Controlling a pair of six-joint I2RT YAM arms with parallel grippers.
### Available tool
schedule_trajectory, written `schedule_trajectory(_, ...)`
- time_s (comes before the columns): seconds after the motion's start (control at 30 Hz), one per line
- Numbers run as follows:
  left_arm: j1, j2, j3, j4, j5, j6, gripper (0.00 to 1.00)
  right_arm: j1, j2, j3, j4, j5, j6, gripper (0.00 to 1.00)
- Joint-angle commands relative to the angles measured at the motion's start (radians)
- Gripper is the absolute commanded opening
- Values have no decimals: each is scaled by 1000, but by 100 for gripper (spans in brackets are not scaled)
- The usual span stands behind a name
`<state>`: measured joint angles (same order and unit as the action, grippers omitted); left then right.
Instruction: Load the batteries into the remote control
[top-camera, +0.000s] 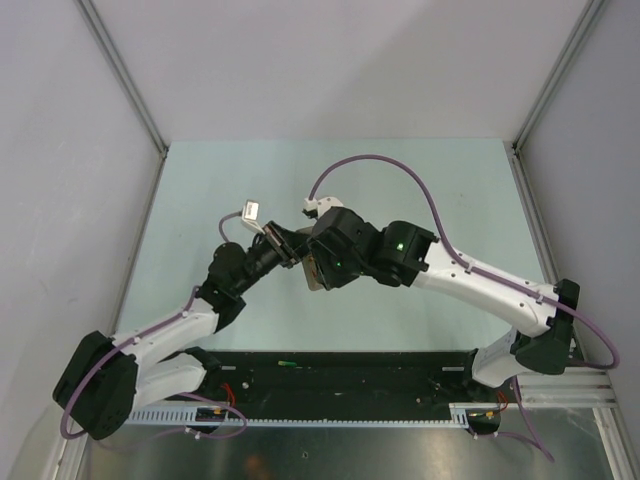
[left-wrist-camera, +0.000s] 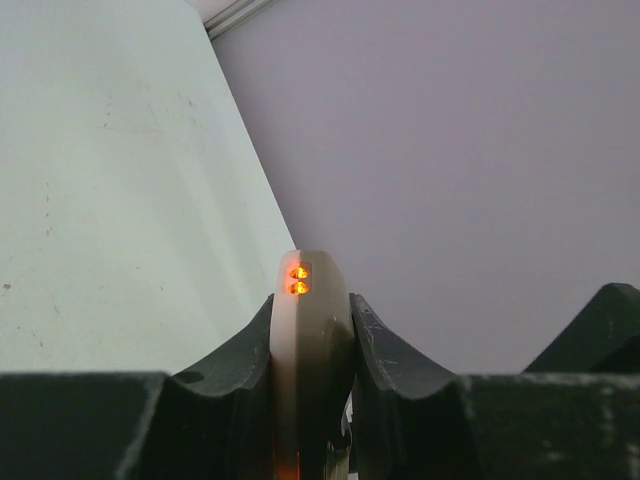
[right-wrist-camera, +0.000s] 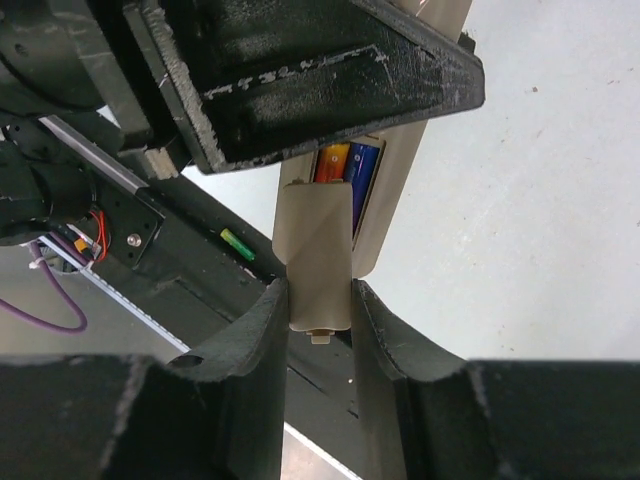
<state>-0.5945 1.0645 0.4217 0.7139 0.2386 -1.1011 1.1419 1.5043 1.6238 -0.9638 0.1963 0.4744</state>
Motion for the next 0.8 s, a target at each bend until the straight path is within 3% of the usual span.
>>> schedule_trajectory(0.0, -11, -41, 17, 39, -18, 24, 0, -13, 23, 41, 16, -15, -5, 0)
schedule_trajectory(0.77, -22, -75, 11, 33, -24, 30, 0, -45, 53, 76, 4, 17, -17, 0)
